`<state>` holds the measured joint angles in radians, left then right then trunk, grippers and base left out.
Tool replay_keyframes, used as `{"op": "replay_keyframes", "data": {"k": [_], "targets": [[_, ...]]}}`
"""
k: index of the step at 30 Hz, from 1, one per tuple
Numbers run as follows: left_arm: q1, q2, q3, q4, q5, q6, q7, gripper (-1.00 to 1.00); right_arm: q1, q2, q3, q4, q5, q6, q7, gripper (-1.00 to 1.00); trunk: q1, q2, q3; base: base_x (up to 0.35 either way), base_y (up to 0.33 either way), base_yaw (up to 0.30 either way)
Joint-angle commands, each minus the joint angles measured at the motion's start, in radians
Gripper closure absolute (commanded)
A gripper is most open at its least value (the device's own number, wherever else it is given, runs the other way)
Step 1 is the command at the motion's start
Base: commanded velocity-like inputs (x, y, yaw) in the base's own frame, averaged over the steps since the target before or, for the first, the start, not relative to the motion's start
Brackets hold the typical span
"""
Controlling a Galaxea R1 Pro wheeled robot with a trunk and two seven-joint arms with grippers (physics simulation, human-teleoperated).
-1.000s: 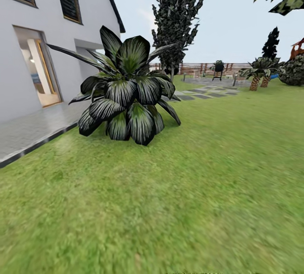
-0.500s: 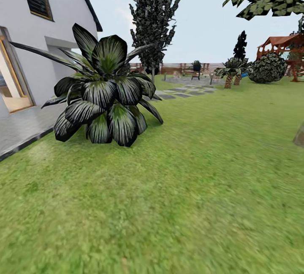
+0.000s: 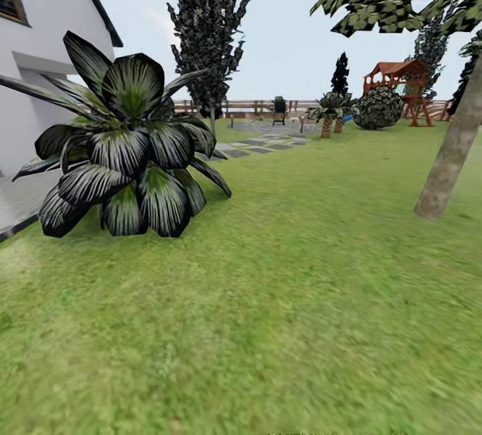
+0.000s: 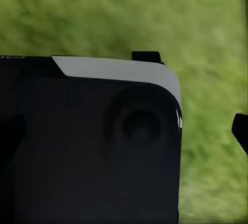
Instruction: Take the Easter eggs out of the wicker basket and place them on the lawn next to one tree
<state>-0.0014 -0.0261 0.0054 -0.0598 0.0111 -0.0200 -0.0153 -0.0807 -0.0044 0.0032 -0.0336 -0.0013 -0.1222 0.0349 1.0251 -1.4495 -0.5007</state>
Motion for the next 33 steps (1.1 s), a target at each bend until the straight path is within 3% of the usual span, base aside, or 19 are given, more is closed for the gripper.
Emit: {"op": "replay_keyframes", "data": {"k": [1, 33], "targets": [[0.0, 0.0, 0.001, 0.0, 0.001, -0.002, -0.002, -1.0, -0.001, 0.0, 0.0, 0.001, 0.0, -0.004, 0.003, -1.0, 0.0, 0.0, -0.001, 0.0, 0.0, -0.297], [0.0, 0.0, 0.001, 0.0, 0.001, -0.002, -0.001, -1.0, -0.001, 0.0, 0.0, 0.001, 0.0, -0.004, 0.003, -1.0, 0.0, 0.0, -0.001, 0.0, 0.0, -0.297]]}}
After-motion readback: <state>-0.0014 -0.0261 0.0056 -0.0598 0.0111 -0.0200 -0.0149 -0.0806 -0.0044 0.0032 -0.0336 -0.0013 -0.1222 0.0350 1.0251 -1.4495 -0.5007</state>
